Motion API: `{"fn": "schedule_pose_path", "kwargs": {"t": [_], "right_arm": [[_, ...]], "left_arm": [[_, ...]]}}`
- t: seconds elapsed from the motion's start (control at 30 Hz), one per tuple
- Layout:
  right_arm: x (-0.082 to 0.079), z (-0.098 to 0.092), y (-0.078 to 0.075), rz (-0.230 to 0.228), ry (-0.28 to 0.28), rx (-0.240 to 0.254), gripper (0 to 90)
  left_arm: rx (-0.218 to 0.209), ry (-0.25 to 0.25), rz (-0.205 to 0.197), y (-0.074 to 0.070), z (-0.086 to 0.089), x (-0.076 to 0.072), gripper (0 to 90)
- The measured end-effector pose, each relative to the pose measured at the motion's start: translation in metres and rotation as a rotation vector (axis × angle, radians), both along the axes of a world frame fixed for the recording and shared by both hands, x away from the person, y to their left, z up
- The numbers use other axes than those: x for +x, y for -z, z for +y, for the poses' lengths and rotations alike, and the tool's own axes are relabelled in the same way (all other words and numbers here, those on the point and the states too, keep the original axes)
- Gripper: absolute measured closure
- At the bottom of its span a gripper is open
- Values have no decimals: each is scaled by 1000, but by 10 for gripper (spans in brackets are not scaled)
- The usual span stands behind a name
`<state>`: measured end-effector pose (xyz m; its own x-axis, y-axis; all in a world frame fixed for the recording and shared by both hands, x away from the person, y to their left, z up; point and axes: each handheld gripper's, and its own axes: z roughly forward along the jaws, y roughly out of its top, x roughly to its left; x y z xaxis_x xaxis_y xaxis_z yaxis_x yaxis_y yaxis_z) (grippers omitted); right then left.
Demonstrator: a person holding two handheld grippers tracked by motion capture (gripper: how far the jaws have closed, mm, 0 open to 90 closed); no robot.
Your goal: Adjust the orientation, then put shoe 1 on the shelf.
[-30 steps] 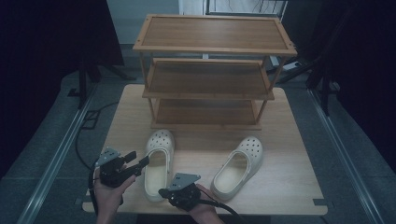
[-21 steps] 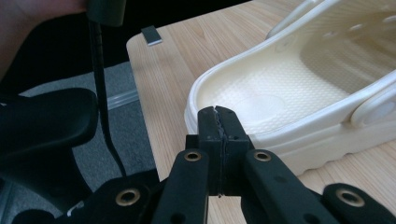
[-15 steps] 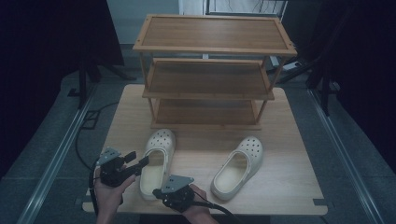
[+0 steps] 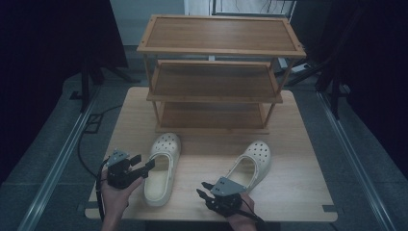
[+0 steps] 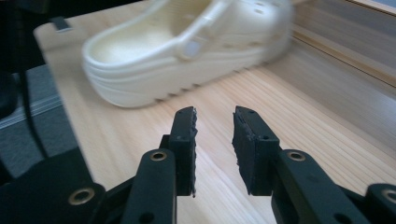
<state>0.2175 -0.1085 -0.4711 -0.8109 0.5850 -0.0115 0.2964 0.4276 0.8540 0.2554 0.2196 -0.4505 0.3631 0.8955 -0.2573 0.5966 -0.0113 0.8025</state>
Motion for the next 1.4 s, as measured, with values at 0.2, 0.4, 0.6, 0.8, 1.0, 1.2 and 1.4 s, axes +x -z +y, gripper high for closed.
{"fn": "schedule_pose_path", "kwargs": {"t": [0.2, 0.4, 0.6, 0.8, 1.0, 1.2, 1.4], "right_arm": [[4, -20, -6, -10, 58, 14, 660], [7, -32, -10, -25, 99, 20, 657], [6, -31, -9, -37, 97, 0, 653], [7, -29, -6, -30, 93, -8, 651], [6, -27, -4, -31, 92, -15, 650], [8, -29, -3, -26, 97, -17, 650], [9, -31, -3, -26, 106, -7, 650]], "left_arm": [[45, -12, 16, 6, -7, 3, 379], [111, -23, 33, 20, -20, 12, 394], [257, -80, 38, 36, -35, 20, 500], [266, -129, 28, 37, -31, 19, 705], [265, -136, 16, 35, -31, 18, 745], [250, -129, 17, 34, -29, 18, 748], [226, -120, 3, 31, -30, 18, 748]]}}
